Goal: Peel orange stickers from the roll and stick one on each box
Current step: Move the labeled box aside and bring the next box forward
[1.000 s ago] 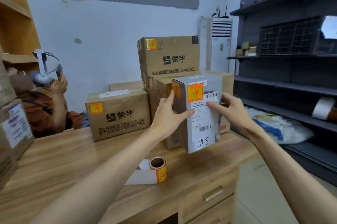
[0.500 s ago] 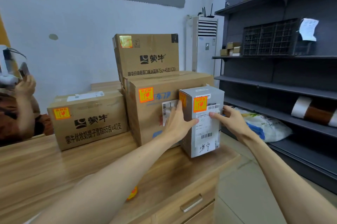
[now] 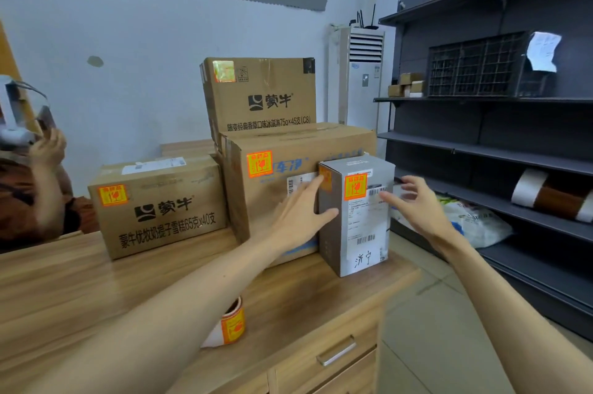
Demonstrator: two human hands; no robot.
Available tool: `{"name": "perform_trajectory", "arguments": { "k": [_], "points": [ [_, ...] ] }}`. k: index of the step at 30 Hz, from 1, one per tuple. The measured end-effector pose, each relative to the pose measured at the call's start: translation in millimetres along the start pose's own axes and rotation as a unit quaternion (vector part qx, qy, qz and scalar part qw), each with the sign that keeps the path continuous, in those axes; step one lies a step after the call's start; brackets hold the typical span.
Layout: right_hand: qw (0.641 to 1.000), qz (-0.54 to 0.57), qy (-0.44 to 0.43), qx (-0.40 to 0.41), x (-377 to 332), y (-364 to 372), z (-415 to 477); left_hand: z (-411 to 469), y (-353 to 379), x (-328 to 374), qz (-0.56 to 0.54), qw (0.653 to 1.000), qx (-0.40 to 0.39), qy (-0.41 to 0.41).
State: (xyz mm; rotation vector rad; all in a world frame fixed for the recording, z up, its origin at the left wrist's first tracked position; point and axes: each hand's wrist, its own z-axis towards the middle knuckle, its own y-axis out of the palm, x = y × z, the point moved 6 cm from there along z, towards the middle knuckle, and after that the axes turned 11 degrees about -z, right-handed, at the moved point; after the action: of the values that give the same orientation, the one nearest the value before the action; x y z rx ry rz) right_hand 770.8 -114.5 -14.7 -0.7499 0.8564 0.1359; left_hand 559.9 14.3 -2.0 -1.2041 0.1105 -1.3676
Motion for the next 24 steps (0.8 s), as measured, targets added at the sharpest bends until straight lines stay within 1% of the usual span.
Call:
{"name": "perform_trajectory", "arguments": {
  "k": [2, 4, 6, 8, 10, 13, 16, 19, 24],
  "points": [
    [0.994, -0.057, -0.068, 0.065, -27, -14, -7, -11, -34, 8, 0.067, 0.997, 0.008, 0.037],
    [0.981, -0.093, -0.135, 0.106, -63, -16, -17, -25, -70, 9, 0.127, 0.990, 0.017, 0.065],
    [0.967, -0.113, -0.196, 0.116, -105, -4, -29, -42, -106, 6, 0.170, 0.981, 0.025, 0.086],
    [0.952, -0.128, -0.261, 0.092, -150, 22, -43, -65, -143, -3, 0.234, 0.968, 0.036, 0.086],
    [0.934, -0.140, -0.323, 0.059, -197, 57, -61, -92, -185, -17, 0.270, 0.959, 0.055, 0.067],
    [0.908, -0.152, -0.389, 0.025, -263, 112, -96, -141, -247, -40, 0.293, 0.953, 0.077, 0.026],
    [0.881, -0.161, -0.445, 0.003, -327, 165, -134, -200, -312, -60, 0.342, 0.933, 0.110, -0.034],
    [0.865, -0.136, -0.482, -0.025, -386, 208, -173, -264, -371, -70, 0.394, 0.905, 0.142, -0.079],
    [0.839, -0.084, -0.534, -0.058, -473, 256, -242, -362, -455, -82, 0.445, 0.867, 0.161, -0.158]
  ]
}}
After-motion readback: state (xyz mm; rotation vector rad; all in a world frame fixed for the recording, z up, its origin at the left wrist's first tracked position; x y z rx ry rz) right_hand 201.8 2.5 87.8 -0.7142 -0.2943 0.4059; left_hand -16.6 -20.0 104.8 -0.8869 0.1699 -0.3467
